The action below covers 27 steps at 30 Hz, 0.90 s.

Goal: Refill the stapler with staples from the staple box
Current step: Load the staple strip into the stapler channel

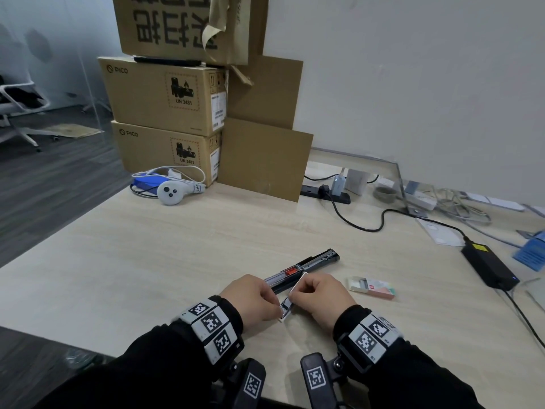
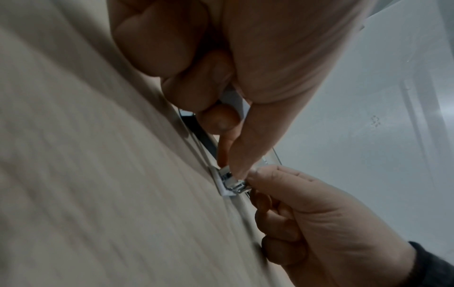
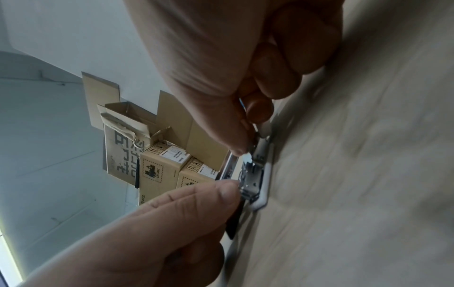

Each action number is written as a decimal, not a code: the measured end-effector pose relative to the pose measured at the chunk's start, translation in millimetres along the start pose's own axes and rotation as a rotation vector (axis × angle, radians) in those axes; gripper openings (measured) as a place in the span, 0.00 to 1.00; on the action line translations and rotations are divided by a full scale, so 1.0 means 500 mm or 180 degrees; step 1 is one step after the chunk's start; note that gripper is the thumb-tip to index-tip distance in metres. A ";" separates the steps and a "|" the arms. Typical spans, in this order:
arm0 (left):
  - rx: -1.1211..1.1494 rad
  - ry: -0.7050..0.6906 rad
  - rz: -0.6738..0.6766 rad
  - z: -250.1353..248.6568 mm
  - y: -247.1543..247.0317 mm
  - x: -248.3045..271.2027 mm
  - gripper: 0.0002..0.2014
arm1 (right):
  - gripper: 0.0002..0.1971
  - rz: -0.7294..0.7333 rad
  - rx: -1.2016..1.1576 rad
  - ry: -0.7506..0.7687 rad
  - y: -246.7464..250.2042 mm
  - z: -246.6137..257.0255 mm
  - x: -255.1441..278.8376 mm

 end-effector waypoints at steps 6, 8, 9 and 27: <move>-0.0043 -0.0005 -0.0014 -0.002 0.001 0.002 0.04 | 0.06 0.0067 -0.0051 0.0104 -0.004 0.011 0.006; -0.0023 -0.0006 -0.0033 -0.002 0.001 0.002 0.03 | 0.09 0.0113 -0.0072 0.0128 -0.003 0.013 0.009; -0.0011 0.0002 -0.0040 -0.002 0.002 0.003 0.03 | 0.11 -0.0011 -0.0111 0.0124 0.006 0.011 0.008; -0.0033 -0.0067 -0.0050 -0.001 -0.002 -0.001 0.05 | 0.07 -0.0355 0.0123 0.0680 0.038 0.055 0.038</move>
Point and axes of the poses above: each hand's wrist, its own x-axis away from the middle knuckle, its own y-axis out of the back of the hand, z = x × y, the point moved 7 cm from there along -x, towards the middle knuckle, and after that the axes turned 6 degrees about x, right-handed, at the moved point
